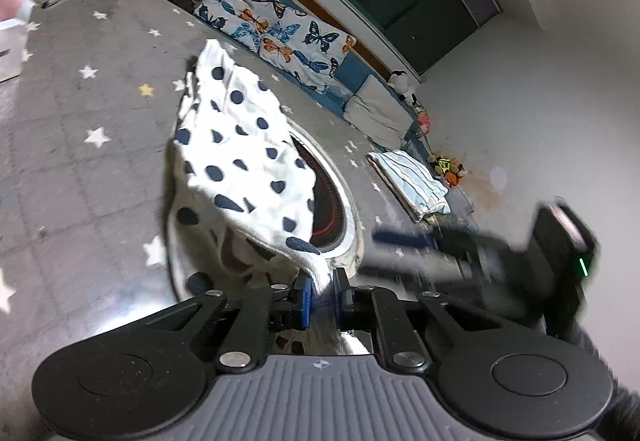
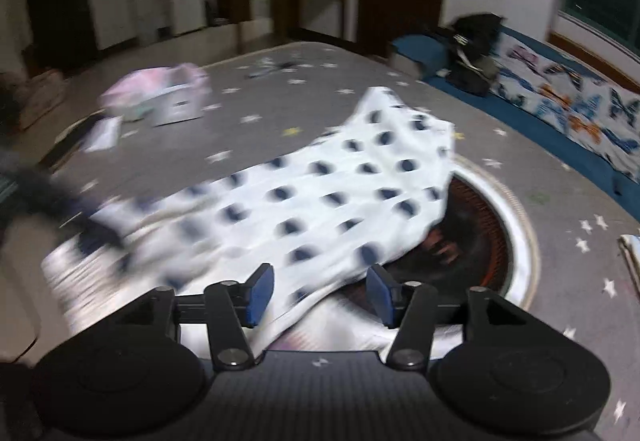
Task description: Fold clothes
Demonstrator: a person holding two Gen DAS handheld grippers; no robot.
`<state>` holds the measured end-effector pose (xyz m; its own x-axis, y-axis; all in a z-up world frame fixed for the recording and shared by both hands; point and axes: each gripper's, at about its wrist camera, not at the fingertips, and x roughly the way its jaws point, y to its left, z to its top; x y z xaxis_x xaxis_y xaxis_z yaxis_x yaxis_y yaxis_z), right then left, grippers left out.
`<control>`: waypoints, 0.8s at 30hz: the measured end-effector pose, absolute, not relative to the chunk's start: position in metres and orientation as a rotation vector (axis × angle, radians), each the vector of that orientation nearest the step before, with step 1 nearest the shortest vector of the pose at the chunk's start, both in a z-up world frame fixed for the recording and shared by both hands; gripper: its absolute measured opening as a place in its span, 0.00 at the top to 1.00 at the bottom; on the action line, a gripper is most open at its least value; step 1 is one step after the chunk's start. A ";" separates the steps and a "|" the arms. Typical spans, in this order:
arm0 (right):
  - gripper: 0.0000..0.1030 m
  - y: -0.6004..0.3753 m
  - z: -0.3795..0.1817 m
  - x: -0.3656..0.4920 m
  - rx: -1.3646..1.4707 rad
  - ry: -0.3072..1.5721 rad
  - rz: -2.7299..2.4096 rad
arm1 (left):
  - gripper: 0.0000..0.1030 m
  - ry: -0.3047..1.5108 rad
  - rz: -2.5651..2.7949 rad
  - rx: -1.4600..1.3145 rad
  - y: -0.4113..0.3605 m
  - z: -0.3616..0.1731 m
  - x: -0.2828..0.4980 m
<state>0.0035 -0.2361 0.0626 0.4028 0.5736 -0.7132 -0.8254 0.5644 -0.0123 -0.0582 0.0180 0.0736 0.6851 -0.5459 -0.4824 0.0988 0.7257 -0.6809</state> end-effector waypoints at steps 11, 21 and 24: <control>0.29 -0.258 0.054 -0.093 -0.390 0.658 1.033 | 0.89 0.750 -0.403 -0.667 -0.006 0.082 -0.041; 0.34 -0.211 0.015 -0.121 -0.602 0.500 0.799 | 0.89 0.762 -0.405 -0.690 -0.004 0.074 -0.046; 0.34 -0.214 0.013 -0.124 -0.668 0.496 0.755 | 0.89 0.785 -0.396 -0.702 0.005 0.063 -0.054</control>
<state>-0.1244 -0.2137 0.0127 0.6328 0.4571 -0.6250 -0.7551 0.5431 -0.3673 -0.0544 0.0054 0.0630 0.6526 -0.5652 -0.5046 0.0698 0.7080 -0.7027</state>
